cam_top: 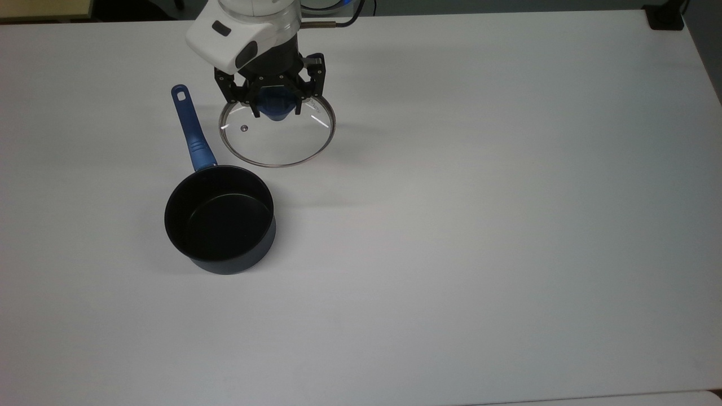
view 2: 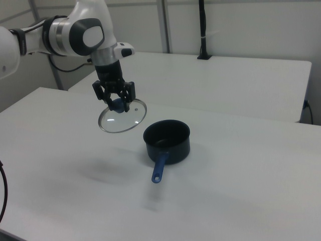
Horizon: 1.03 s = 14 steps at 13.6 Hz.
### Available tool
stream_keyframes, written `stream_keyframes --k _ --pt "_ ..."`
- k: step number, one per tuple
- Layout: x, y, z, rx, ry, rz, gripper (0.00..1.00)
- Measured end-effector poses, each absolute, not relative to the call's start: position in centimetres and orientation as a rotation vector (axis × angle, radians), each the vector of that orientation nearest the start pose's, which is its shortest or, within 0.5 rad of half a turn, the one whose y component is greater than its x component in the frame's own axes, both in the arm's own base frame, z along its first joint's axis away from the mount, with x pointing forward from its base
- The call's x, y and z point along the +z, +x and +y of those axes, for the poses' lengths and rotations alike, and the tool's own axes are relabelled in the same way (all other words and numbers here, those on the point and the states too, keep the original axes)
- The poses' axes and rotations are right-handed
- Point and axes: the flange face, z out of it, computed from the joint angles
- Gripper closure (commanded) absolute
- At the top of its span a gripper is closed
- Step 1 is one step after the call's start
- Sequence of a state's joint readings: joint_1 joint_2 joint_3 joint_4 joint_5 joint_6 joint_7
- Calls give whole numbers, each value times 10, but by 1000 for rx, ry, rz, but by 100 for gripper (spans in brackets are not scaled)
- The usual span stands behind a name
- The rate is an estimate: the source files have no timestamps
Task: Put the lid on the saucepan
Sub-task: 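Carry the lid over the black saucepan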
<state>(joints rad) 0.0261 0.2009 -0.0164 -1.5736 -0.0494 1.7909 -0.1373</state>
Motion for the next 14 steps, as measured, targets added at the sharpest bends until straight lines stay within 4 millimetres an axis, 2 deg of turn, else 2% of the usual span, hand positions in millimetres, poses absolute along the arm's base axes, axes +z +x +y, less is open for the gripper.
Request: stream_keyframes --k 2,6,14 --pt "516 630 -1 -4 -3185 -243 51" --pt "498 657 -31 -83 -3207 -170 51" --pt "505 661 -91 -189 -3204 -33 52"
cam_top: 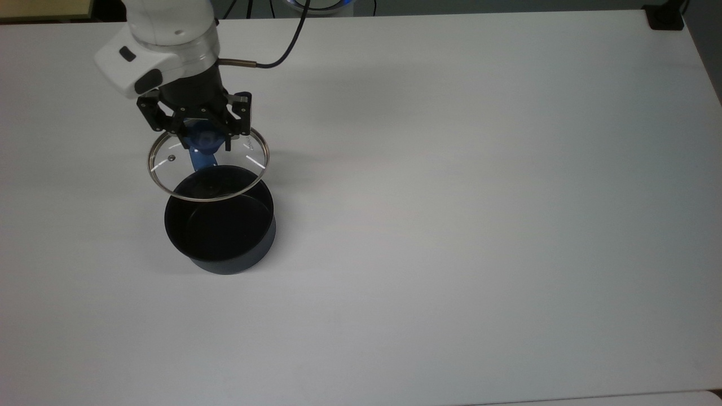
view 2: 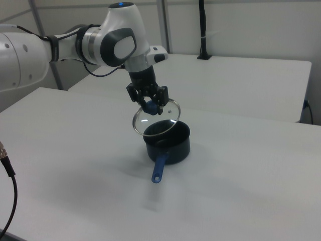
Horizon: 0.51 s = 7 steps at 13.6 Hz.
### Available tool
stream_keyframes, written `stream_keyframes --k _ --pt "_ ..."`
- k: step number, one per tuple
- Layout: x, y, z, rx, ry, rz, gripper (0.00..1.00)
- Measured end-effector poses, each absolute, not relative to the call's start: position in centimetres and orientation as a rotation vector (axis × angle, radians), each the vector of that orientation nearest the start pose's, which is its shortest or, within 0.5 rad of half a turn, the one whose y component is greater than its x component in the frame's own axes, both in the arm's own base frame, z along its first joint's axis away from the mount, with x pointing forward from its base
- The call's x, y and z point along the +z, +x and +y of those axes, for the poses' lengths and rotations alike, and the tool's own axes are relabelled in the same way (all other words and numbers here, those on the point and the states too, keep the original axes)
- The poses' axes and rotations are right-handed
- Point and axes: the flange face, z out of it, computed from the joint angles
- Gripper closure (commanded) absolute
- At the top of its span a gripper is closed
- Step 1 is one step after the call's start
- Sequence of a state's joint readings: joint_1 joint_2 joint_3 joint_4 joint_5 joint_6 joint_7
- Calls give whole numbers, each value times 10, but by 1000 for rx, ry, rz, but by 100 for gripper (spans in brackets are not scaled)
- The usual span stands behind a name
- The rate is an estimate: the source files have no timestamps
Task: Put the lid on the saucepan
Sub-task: 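Carry the lid over the black saucepan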
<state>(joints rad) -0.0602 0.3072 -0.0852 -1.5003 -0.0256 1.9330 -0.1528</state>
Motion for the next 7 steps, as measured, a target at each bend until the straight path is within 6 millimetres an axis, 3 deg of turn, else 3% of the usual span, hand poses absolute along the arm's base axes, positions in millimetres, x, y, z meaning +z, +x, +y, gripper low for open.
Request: stream_keyframes --k 4,7 --pt "482 668 -99 -165 -3141 0 52" --pt "479 675 -104 -179 -3123 13 52"
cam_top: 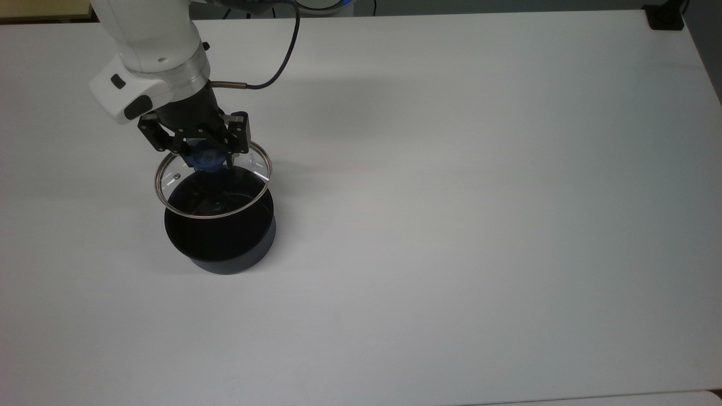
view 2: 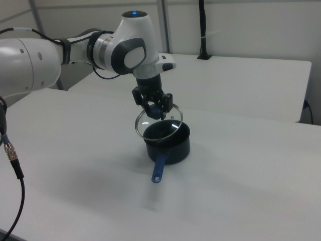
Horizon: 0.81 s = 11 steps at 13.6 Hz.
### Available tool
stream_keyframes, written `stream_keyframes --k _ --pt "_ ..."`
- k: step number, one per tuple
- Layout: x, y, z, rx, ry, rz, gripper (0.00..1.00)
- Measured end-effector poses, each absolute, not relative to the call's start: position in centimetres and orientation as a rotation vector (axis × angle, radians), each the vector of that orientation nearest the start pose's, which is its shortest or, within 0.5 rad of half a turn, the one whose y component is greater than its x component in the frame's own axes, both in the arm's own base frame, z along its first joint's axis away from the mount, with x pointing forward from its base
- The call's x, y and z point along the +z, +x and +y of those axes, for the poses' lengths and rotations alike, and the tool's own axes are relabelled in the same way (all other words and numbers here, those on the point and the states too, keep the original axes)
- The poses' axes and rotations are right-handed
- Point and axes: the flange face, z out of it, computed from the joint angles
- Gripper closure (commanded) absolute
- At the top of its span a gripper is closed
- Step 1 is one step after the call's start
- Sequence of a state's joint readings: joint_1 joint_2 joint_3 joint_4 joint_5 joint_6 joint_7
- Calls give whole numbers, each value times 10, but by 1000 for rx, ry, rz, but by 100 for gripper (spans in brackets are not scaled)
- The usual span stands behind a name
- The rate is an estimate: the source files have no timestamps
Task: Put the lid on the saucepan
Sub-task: 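Carry the lid over the black saucepan, then lower the lid onto the saucepan rim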
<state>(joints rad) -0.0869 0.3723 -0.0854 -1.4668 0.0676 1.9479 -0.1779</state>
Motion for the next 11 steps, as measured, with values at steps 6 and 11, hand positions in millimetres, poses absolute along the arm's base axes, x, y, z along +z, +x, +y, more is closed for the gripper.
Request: stream_keyframes --k 6,11 --pt "467 678 -105 -153 -3122 11 52" --pt "452 688 -100 -166 -3123 -1 52"
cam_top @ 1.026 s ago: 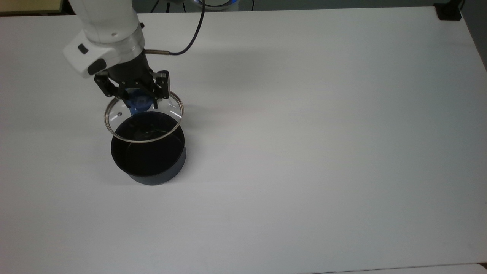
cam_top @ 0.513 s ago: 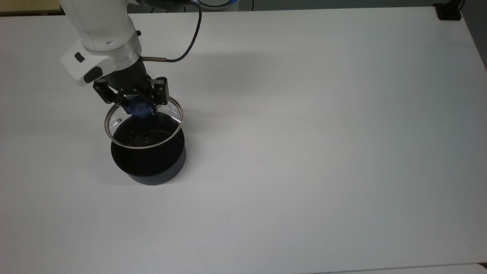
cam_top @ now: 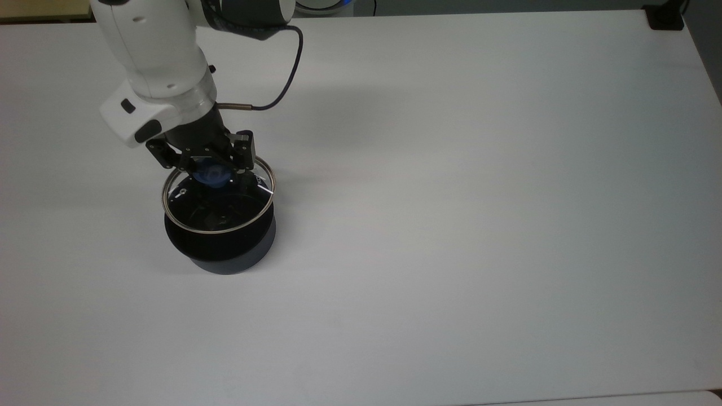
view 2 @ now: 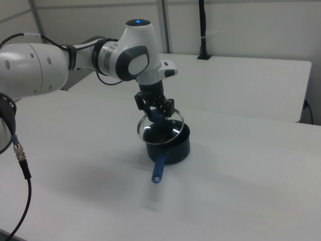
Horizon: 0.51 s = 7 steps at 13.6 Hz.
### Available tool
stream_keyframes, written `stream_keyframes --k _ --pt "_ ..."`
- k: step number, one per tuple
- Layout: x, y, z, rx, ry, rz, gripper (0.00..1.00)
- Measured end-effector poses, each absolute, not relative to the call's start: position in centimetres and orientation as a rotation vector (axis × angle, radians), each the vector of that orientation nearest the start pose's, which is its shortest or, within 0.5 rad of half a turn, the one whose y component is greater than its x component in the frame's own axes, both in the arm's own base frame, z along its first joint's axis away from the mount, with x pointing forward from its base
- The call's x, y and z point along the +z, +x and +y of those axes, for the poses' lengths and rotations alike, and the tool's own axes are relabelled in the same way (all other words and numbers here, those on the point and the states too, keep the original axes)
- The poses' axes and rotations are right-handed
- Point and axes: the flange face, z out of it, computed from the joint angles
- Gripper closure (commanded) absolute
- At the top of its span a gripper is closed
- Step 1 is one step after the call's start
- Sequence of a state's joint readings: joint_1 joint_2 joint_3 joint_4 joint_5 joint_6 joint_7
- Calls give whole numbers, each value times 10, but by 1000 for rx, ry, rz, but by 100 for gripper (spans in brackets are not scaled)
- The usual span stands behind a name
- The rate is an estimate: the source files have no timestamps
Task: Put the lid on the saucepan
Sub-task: 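Lower the lid onto the saucepan rim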
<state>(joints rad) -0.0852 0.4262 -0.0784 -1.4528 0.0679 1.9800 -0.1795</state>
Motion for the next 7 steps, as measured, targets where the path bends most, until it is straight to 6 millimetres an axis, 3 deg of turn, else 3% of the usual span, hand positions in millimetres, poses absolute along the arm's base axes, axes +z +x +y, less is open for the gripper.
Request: stream_keyframes --k 7 --pt "439 697 -96 -202 -3126 -12 52"
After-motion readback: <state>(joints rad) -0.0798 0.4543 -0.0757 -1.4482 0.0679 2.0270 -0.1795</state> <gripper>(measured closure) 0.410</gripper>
